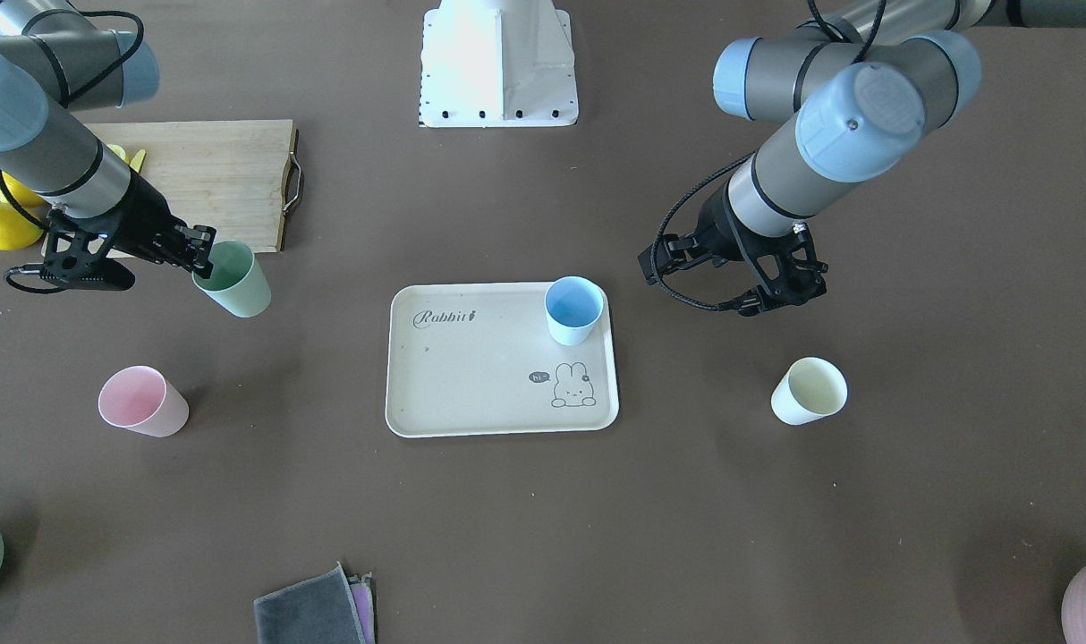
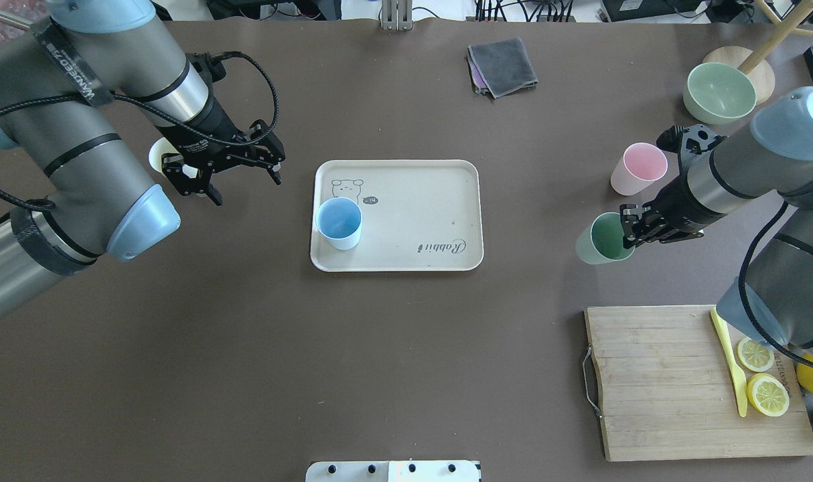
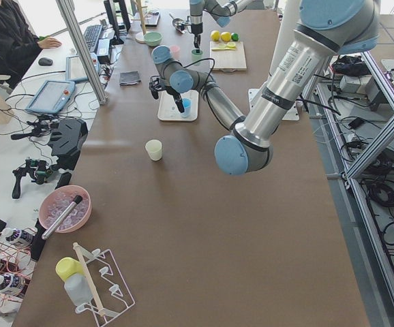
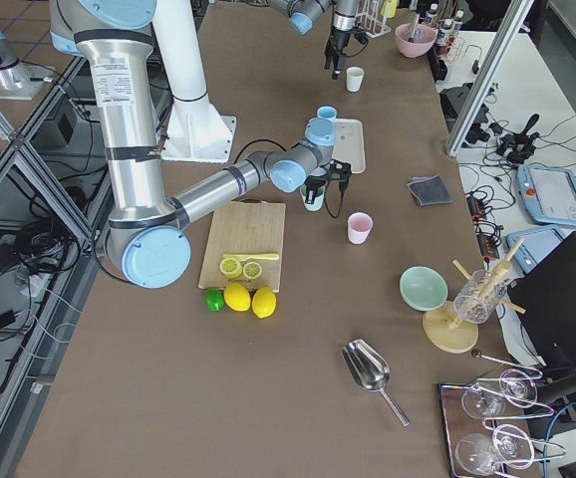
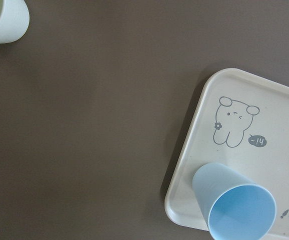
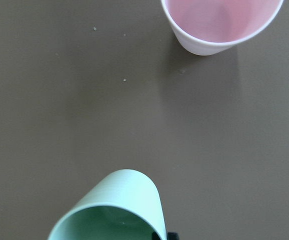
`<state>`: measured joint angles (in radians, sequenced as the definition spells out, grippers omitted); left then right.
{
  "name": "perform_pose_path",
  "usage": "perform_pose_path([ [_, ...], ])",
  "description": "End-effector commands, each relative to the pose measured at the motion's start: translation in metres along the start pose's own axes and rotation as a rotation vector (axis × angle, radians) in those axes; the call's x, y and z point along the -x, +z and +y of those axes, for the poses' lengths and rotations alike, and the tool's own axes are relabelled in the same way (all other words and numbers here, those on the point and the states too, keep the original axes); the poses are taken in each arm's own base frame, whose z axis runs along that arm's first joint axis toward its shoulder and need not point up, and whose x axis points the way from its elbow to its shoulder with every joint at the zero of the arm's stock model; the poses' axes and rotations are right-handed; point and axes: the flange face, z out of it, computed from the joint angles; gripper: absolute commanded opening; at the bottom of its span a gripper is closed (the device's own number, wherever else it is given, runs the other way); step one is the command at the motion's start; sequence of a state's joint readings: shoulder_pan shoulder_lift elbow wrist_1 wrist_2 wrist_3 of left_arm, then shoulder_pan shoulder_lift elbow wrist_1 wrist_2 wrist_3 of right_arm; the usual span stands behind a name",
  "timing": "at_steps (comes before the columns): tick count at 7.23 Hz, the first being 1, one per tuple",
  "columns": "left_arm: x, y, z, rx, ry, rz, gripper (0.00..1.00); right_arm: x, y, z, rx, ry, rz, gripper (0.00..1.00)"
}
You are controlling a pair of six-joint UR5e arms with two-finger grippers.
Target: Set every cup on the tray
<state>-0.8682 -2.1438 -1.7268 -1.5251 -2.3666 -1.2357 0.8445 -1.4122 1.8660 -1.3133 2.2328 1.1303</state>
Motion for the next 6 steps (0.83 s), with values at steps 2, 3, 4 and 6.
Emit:
perform_pose_path([
  [2, 0.038, -0.031, -0.007, -0.036, 0.127, -0.001, 0.98, 0.099, 0.010, 0.005, -0.024, 0.078, -0.059, 0.00],
  [3, 0.069, -0.031, 0.001, -0.032, 0.171, -0.016, 0.98, 0.124, 0.016, 0.008, -0.021, 0.095, -0.067, 0.00],
  [4, 0.095, -0.034, -0.006, -0.038, 0.211, -0.031, 0.98, 0.148, 0.020, 0.004, -0.031, 0.110, -0.075, 0.00],
  [6, 0.124, -0.041, -0.017, -0.050, 0.240, -0.045, 0.98, 0.175, 0.027, 0.004, -0.040, 0.100, -0.079, 0.00],
])
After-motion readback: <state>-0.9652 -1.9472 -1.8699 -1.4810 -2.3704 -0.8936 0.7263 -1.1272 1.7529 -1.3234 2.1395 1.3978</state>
